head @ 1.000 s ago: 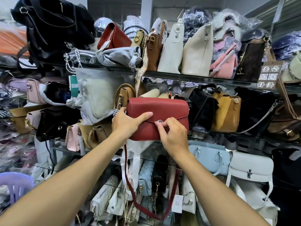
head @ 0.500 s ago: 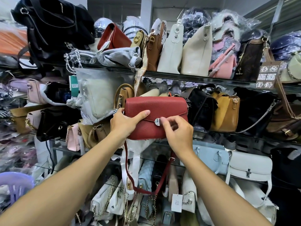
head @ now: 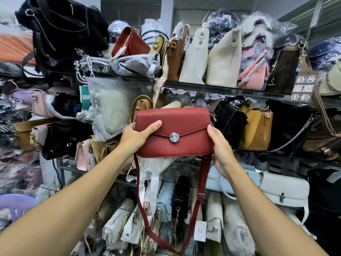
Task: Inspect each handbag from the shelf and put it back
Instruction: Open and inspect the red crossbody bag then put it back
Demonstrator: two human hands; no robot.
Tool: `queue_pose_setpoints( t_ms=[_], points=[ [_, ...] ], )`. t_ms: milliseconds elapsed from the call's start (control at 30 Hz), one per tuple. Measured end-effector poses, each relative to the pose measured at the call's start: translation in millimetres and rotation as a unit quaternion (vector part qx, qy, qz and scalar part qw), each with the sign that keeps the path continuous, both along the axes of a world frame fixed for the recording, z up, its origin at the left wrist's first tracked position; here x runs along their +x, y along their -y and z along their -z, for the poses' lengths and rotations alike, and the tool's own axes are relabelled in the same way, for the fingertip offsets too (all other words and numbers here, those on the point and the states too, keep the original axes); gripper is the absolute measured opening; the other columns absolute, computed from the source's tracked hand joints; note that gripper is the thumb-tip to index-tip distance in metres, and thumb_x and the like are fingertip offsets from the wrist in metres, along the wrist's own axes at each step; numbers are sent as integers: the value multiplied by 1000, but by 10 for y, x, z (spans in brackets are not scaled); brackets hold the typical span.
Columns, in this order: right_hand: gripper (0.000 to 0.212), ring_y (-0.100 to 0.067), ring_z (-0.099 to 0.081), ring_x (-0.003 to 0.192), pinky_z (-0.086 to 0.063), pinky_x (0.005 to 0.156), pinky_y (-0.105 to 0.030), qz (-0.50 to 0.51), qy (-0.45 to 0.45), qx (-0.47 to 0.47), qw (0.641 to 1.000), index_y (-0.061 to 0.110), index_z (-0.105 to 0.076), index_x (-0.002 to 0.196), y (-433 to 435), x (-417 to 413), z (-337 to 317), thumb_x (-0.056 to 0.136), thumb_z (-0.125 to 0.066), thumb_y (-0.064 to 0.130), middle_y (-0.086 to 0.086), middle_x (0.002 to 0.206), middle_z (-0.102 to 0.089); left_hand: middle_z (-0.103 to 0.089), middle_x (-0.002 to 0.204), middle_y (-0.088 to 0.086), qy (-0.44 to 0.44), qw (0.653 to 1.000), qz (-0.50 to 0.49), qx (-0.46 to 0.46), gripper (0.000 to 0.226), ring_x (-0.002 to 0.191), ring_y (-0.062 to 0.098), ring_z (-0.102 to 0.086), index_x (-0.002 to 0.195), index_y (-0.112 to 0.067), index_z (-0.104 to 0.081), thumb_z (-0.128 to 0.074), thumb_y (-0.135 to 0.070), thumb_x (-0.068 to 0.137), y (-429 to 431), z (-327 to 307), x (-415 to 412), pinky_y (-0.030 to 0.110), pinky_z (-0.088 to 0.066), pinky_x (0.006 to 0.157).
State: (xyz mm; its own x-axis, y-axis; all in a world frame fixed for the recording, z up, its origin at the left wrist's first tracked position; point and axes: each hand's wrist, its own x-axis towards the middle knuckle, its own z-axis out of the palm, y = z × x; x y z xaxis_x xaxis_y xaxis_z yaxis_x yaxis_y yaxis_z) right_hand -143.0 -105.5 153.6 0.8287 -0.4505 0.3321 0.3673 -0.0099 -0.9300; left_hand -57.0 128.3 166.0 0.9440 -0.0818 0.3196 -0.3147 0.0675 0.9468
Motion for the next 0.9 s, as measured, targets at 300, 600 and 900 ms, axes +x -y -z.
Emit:
queue_pose_setpoints(
  t_ms=[300,600,900],
  points=[
    [38,-12,-72,104,-55,96,-40,-107,14,83,991,23,-67,124,-71,-64,-40,108,-36,36,2,112,-77,-77,112,2,-61,980,186,-43,59,108,18,-72,114,-21,-72,-48,-69,91,-70,-86,-64,38,-54,96],
    [46,-21,-73,99,-60,79,-37,-134,4,134,982,14,-67,131,3,-50,4,104,-40,40,-7,115,-74,-69,127,18,-152,941,271,-137,113,121,38,-64,128,-13,-65,-7,-95,77,-217,-59,53,54,-47,101],
    [44,-24,-67,88,-52,89,-42,-148,25,197,969,24,-78,86,46,-28,93,98,-39,42,-4,92,-70,-65,134,18,-152,936,283,-145,113,124,37,-62,139,-12,-59,-10,-95,78,-225,-64,29,56,-46,104]
  ],
)
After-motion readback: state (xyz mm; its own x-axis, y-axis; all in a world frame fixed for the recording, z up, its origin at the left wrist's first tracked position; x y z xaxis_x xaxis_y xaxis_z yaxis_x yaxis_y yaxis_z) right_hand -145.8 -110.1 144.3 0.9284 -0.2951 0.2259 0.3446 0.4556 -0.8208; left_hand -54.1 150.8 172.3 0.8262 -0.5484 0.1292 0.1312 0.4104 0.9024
